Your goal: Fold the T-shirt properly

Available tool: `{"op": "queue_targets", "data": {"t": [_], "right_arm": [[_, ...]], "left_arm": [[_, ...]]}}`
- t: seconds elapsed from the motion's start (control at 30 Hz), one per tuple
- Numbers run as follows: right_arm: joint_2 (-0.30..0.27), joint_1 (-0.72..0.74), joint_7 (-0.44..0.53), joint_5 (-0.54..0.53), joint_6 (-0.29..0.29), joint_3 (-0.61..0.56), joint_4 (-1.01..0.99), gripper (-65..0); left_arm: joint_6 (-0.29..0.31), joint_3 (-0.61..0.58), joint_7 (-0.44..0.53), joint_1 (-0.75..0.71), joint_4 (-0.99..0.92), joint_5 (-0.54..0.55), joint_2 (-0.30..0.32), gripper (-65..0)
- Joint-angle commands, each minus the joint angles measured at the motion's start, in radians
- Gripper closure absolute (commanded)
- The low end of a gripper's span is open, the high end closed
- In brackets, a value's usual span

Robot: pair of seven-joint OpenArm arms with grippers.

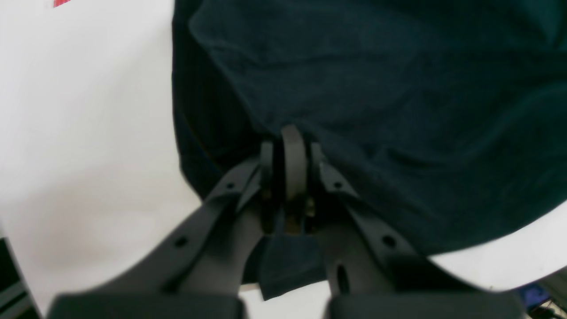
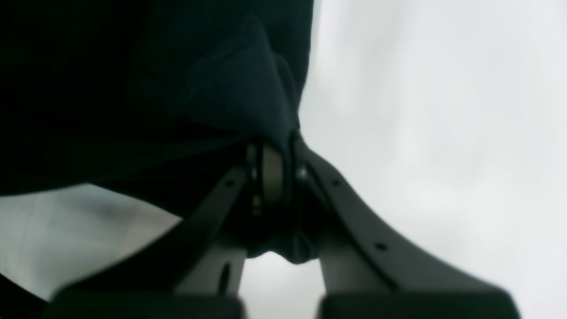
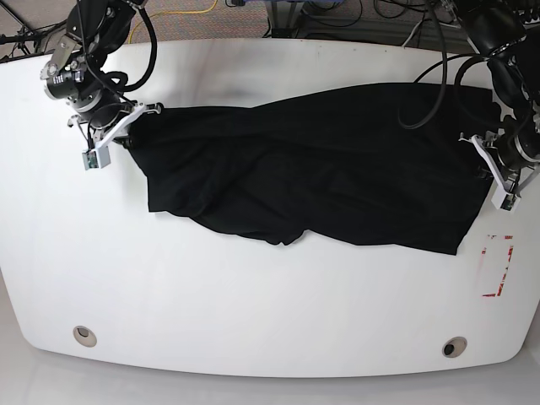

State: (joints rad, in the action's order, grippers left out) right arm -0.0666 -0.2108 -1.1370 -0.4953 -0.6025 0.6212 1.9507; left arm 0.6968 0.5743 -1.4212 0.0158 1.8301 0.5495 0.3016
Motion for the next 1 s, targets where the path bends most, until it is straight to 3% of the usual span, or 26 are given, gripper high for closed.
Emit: {"op": "queue_targets", "data": {"t": [0.0,0.47,0.97], "right_arm": [[-0.039,0.026,0.018,-0.013,-0.001,0.002,0.022,0.0],[-0.121,0.149,0.013,-0.007,0.005,-0.002,0.017,0.0],[-0.220,0.336,0.013,-0.013,-0.001,-0.005,-0.014,0.0]], "left_arm": [[0.001,0.022,0.025,0.028,0.061,0.014,0.017,0.0],[0.001,0.086,0.025,0.177,0.112,0.013,0.020,0.0],[0.001,0.056,0.025,0.353,0.110,0.014,0.023,0.0]]}}
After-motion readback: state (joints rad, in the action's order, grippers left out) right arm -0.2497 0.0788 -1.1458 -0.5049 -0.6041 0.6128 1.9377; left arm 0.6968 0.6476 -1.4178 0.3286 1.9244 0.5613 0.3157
